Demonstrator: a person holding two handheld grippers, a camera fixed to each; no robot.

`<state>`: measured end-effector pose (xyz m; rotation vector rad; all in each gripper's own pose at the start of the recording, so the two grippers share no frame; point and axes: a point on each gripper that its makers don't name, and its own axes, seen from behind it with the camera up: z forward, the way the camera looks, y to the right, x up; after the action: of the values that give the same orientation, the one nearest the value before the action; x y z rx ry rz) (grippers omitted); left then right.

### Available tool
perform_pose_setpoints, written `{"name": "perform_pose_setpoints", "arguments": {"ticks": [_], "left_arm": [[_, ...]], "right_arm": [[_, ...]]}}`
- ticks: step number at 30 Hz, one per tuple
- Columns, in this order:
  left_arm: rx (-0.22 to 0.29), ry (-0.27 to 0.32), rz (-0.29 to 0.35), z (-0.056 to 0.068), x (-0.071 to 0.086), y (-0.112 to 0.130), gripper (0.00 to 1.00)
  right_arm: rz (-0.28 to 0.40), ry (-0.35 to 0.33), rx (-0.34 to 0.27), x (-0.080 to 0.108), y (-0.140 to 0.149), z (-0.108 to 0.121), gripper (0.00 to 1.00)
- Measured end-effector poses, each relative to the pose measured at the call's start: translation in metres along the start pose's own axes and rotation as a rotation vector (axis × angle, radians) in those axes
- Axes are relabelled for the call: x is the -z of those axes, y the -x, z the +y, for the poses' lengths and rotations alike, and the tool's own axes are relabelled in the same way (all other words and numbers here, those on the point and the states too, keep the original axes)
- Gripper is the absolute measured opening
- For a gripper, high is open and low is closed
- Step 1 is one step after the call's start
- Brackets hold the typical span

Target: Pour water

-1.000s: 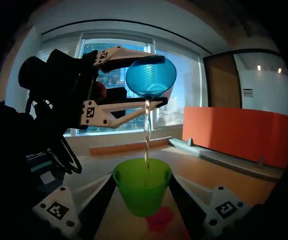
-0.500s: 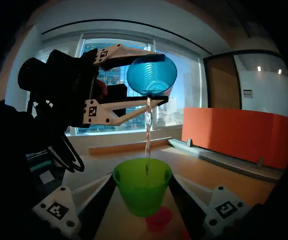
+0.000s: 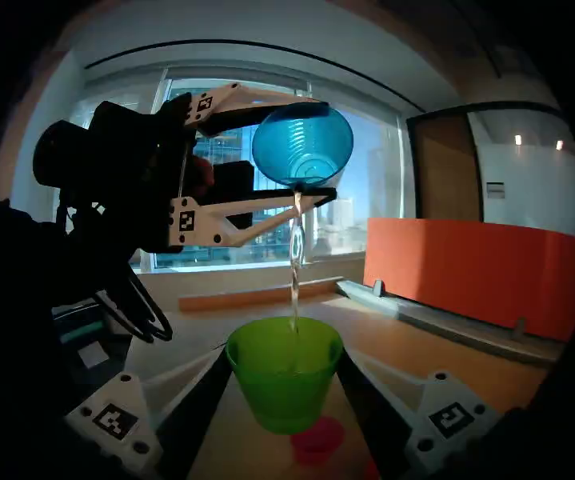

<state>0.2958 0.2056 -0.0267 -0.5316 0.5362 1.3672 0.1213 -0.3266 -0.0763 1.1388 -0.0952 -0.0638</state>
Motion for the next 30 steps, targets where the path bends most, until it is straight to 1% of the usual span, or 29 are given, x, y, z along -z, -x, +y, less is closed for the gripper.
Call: {"name": "perform_pose_setpoints", "arguments": {"ticks": [12, 20, 30], "left_arm": [[-0.079, -0.008, 0.003, -0.004, 0.001, -0.005, 0.88], [-0.158, -0.022, 0.007, -0.007, 0.001, -0.01, 0.88], [-0.239, -0.024, 0.016, -0.01, 0.004, -0.017, 0.88]], "right_arm": [[0.003, 0.003, 0.002, 0.001, -0.001, 0.0, 0.91], [0.005, 0.003, 0.002, 0.002, -0.003, -0.001, 0.91], [0.008, 0.004, 0.002, 0.001, -0.003, 0.0, 0.91]]}}
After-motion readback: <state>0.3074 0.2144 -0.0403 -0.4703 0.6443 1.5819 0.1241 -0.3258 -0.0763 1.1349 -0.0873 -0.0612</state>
